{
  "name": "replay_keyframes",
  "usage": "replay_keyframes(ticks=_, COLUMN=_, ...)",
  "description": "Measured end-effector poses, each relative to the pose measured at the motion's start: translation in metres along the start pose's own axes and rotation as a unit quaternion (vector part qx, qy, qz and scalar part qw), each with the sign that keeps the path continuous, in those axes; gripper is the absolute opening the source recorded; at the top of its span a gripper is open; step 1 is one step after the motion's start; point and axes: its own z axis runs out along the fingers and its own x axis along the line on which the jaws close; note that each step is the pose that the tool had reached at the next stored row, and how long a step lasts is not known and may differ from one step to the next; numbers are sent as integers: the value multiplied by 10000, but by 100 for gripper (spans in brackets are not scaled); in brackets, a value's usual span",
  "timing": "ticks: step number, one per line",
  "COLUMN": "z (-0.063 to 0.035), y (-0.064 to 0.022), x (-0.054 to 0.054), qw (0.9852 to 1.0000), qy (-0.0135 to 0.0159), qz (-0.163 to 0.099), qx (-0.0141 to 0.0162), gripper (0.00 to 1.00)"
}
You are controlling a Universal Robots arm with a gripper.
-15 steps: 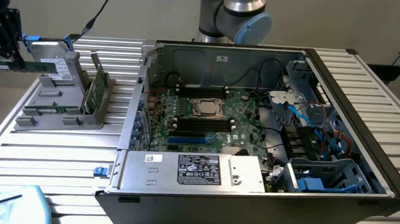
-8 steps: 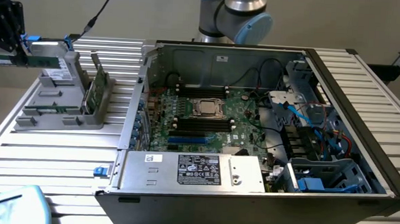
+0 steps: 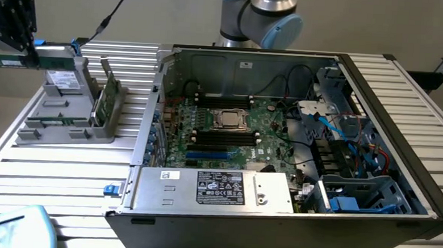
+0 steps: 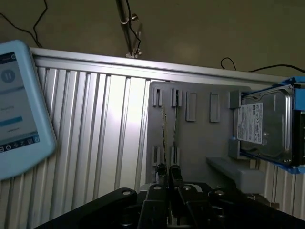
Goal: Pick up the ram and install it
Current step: 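Pick up the ram and move it above insertion slot, then insert the ram into the slot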
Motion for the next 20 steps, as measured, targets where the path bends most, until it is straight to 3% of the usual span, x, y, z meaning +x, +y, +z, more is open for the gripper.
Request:
replay_keyframes(ticks=6, z=-95, y=-182, x=13, qw=10000, qy=-3, qz=0, qx=-6, gripper=14)
replay_keyframes(ticks=20, z=-276, y=-695, x=55, qw=10000, qy=-27, qz=-1, qx=-39, gripper=14)
